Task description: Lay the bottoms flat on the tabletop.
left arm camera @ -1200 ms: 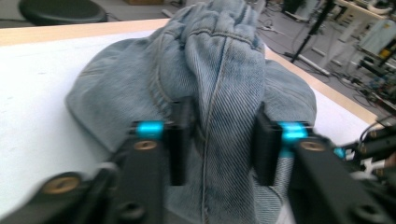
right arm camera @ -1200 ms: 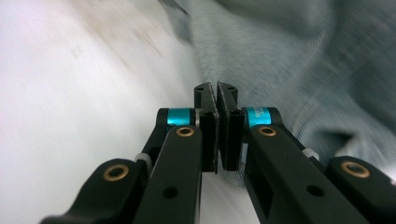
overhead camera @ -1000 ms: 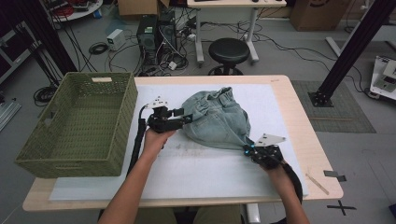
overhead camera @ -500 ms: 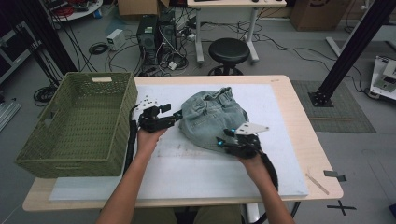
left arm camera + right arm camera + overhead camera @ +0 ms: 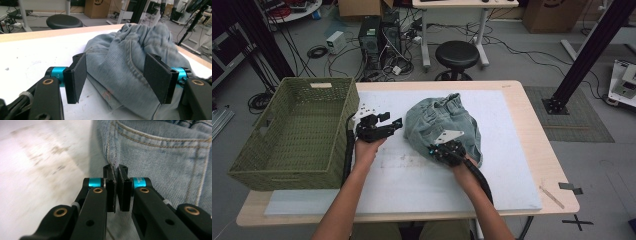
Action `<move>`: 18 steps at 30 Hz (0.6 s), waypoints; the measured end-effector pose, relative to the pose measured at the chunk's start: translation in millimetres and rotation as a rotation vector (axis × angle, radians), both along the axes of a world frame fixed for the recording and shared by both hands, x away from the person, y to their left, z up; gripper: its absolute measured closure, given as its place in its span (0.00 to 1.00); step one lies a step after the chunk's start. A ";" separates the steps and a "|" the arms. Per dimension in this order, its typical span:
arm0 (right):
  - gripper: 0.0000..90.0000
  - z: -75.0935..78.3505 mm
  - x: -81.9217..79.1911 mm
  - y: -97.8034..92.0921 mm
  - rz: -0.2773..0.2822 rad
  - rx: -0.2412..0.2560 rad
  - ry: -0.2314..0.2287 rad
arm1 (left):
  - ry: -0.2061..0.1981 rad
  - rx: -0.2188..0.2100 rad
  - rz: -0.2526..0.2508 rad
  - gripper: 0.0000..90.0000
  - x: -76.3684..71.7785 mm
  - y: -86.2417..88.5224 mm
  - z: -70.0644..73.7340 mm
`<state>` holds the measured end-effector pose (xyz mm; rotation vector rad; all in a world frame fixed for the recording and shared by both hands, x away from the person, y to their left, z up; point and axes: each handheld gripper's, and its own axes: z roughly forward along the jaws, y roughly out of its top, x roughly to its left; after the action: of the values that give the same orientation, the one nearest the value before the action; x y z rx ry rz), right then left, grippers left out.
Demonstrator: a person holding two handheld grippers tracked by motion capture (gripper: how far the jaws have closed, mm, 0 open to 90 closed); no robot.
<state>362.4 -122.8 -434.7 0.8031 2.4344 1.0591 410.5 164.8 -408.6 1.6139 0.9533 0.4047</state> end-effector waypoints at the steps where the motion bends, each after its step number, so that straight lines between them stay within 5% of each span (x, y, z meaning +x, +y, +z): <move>1: 0.98 2.5 -4.2 -7.0 0.004 0.002 -0.008 | 0.001 0.005 0.000 0.40 -0.1 -0.4 -0.7; 5: 0.98 8.7 -15.3 -37.4 -0.032 0.022 -0.032 | 0.007 0.005 -0.001 0.40 0.4 -1.2 -2.5; 8: 0.98 9.6 -21.7 -91.6 -0.160 0.051 -0.038 | 0.015 0.007 -0.008 0.40 0.9 -2.7 -5.1; 9: 0.98 9.6 -21.7 -91.6 -0.160 0.051 -0.038 | 0.015 0.007 -0.008 0.40 0.9 -2.7 -5.1; 10: 0.98 9.6 -22.4 -115.1 -0.245 0.059 -0.043 | 0.018 0.008 -0.011 0.40 1.1 -3.6 -6.3; 13: 0.97 10.2 -21.0 -132.2 -0.325 0.047 -0.037 | 0.023 0.012 -0.018 0.40 1.7 -4.9 -8.2; 14: 0.95 13.3 -19.8 -140.3 -0.371 0.046 -0.033 | 0.028 0.006 -0.021 0.40 2.1 -6.3 -10.0; 16: 0.89 16.1 -19.3 -141.1 -0.374 0.057 -0.029 | 0.030 0.008 -0.022 0.40 2.4 -7.0 -10.9; 18: 0.61 27.4 -20.2 -130.9 -0.357 0.125 -0.067 | 0.036 0.011 -0.030 0.40 3.4 -8.8 -13.2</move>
<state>342.2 -253.7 -407.3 1.1700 2.0806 1.0821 413.9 156.1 -421.8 1.6486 0.9541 0.3614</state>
